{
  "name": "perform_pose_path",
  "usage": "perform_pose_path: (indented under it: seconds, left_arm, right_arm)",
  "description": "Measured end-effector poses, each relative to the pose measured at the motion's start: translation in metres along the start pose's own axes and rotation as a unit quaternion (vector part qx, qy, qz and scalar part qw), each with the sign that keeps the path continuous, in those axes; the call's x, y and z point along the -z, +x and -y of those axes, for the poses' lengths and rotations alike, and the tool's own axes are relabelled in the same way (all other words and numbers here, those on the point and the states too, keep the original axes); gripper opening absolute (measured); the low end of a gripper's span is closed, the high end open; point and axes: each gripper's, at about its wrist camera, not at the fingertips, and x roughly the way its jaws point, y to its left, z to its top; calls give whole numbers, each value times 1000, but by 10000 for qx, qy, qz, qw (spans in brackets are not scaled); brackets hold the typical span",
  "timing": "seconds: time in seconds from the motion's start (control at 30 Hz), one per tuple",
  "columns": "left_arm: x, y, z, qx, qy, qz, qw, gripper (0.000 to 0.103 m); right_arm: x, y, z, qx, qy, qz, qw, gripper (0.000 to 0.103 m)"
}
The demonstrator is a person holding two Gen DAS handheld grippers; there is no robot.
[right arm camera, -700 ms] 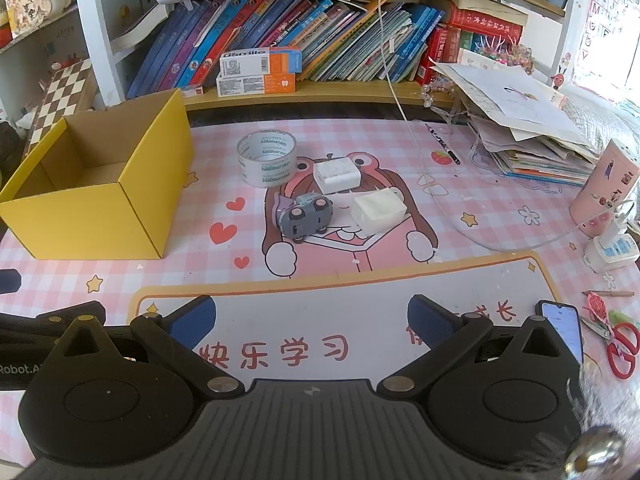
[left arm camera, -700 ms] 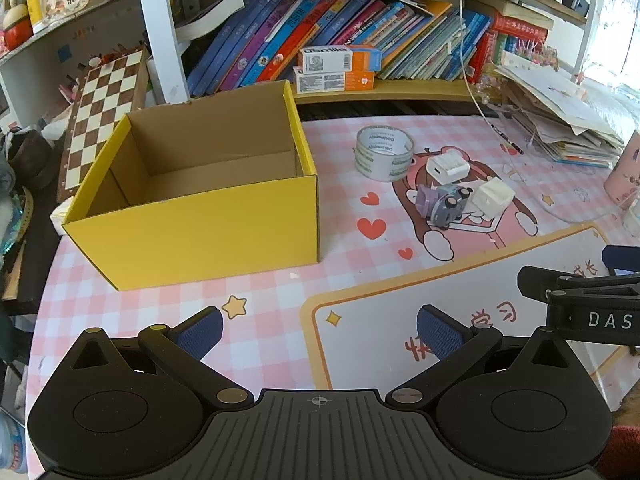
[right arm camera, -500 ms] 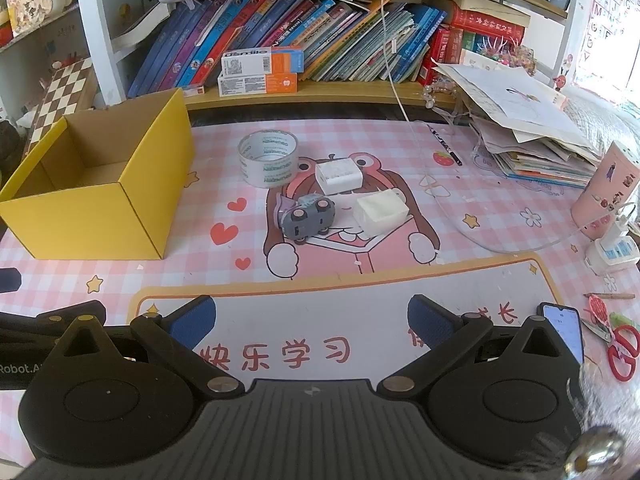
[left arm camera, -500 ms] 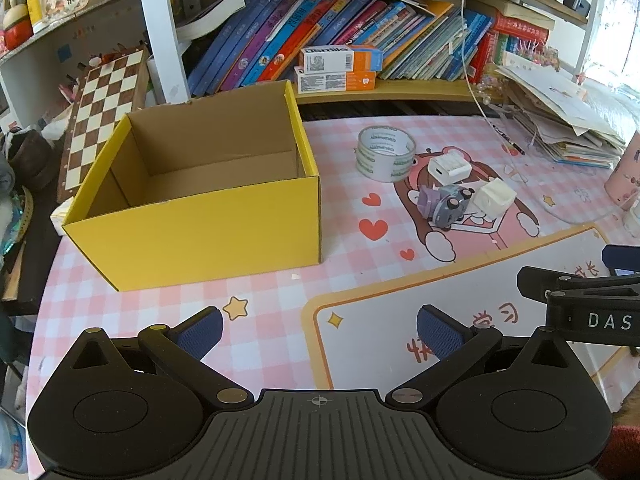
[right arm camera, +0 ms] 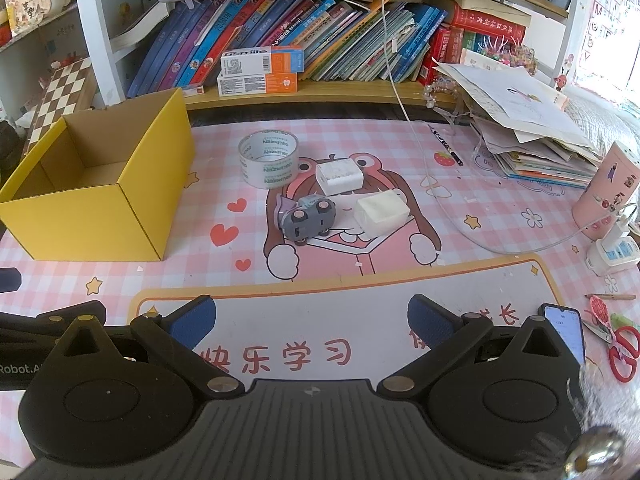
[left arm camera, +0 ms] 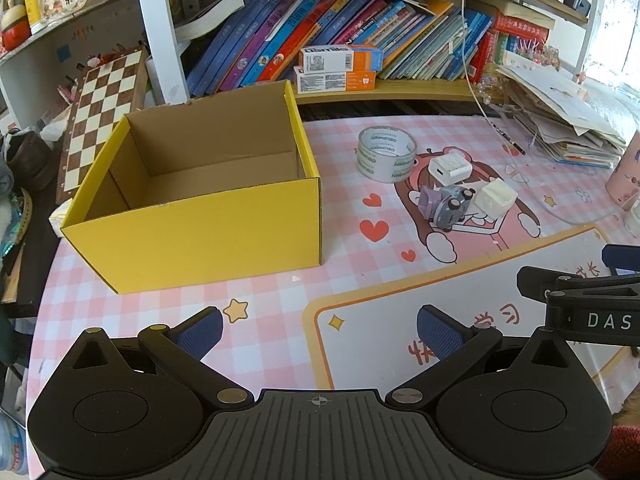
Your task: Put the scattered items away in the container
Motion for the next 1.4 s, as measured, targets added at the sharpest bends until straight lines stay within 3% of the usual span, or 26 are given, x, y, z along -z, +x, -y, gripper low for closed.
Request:
perform_pose_path:
  seconds: [1.4]
  left_arm:
    - [-2, 3, -2, -4, -5, 4, 10000, 103]
  right_arm:
    - [0, 3, 3, -61, -17, -17, 10000, 103]
